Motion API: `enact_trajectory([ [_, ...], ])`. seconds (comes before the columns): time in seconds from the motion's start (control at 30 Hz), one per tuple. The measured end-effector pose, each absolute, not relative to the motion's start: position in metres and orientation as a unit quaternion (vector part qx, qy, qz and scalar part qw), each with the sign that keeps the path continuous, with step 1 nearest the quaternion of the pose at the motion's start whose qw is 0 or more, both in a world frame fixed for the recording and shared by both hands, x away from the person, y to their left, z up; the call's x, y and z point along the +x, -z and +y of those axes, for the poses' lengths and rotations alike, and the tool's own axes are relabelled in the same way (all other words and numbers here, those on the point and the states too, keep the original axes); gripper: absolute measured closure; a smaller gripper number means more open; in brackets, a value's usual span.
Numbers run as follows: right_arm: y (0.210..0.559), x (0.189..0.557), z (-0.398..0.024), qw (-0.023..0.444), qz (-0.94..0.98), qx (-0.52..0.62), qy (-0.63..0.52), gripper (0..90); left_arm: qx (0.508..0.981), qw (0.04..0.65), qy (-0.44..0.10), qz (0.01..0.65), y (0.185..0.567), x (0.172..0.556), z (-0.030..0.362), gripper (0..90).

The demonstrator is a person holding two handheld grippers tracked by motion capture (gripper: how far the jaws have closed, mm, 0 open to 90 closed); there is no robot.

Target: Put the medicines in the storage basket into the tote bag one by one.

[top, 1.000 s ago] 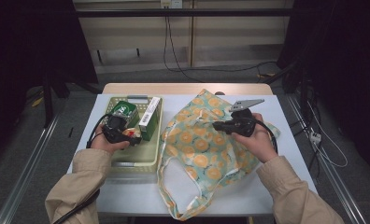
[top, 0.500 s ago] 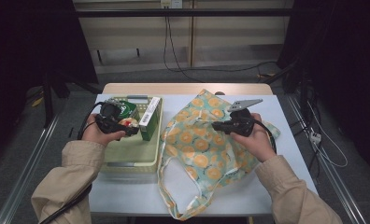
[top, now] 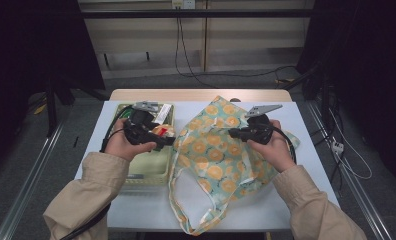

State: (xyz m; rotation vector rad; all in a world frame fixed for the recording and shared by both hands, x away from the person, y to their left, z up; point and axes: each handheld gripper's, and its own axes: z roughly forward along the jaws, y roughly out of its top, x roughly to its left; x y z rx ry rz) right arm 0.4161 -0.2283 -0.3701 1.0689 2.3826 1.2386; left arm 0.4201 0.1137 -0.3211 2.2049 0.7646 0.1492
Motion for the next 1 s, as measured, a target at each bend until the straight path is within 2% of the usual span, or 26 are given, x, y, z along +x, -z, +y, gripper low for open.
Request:
enact_trajectory([
  [0.1, 0.37, 0.418, -0.229, 0.13, 0.817, 0.371, -0.422, 90.0, 0.872, 0.4, -0.053, 0.277, 0.322, 0.414, 0.094, 20.6],
  [0.57, 0.366, 0.422, -0.23, 0.129, 0.813, 0.379, -0.423, 90.0, 0.877, 0.412, -0.027, 0.244, 0.348, 0.409, 0.033, 20.6],
  [1.0, 0.365, 0.421, -0.234, 0.133, 0.809, 0.382, -0.427, 90.0, 0.88, 0.388, -0.042, 0.271, 0.375, 0.418, 0.003, 20.6],
])
